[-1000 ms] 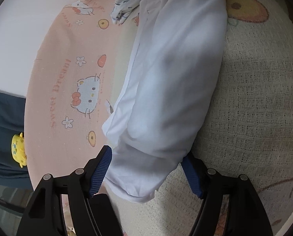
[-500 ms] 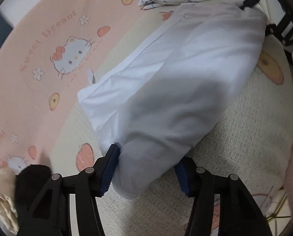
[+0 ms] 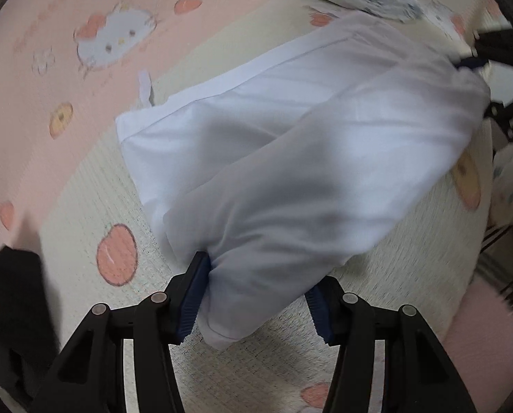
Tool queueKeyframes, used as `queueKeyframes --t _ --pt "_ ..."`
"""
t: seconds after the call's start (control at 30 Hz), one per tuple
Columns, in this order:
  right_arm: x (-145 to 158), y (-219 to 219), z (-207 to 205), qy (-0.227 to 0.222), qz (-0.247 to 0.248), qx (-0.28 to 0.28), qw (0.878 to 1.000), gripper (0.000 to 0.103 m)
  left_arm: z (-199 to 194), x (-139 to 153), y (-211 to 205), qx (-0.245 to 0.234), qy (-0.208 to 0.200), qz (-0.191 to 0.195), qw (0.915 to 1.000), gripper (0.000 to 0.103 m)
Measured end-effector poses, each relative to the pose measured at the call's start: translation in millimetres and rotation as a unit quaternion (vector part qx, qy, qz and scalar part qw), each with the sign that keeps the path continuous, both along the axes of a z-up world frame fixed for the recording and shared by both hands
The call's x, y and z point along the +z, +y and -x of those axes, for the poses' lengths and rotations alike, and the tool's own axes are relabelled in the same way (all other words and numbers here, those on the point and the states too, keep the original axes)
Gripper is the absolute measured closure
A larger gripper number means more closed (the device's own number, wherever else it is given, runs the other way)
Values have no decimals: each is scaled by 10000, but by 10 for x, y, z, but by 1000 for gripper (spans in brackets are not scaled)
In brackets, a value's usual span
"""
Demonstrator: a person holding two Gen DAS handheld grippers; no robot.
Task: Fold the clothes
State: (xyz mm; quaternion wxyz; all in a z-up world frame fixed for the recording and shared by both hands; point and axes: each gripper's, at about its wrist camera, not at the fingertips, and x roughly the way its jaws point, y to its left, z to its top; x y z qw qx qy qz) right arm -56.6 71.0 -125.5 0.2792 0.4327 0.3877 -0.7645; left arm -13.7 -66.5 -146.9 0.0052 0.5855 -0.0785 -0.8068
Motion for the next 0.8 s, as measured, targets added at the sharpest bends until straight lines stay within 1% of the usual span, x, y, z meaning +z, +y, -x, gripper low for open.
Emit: queueKeyframes --t 0.1,0.23,0.3,0.33,0.47,0.57,0.63,0.7,0.8 --pt "101 51 176 -323 336 -234 9986 60 107 97 -134 259 -68 -421 9988 53" --pt "237 119 410 -752 784 -544 9926 62 229 223 -313 515 2 -783 9956 53" --pt "304 153 527 -965 1006 -698 9878 62 296 293 -377 608 67 -890 9942 53" --pt "338 170 585 -1071 1117 -775 9849 62 332 328 -400 633 115 -896 9939 53" --pt "377 135 644 -1062 1198 -979 9822 67 475 450 -480 758 296 -818 9933 53" --pt "381 106 866 -1007 1290 -1156 9797 68 665 491 -624 861 349 -720 9931 53" --pt "383 89 1126 -1003 1403 -1359 9756 68 760 498 -696 986 372 -664 9922 53" --pt "405 118 1293 -965 1484 -1637 9705 68 824 501 -764 1124 379 -612 9910 53" --pt "372 58 1469 -863 1364 -1818 9700 68 962 433 -879 1396 332 -518 9883 53"
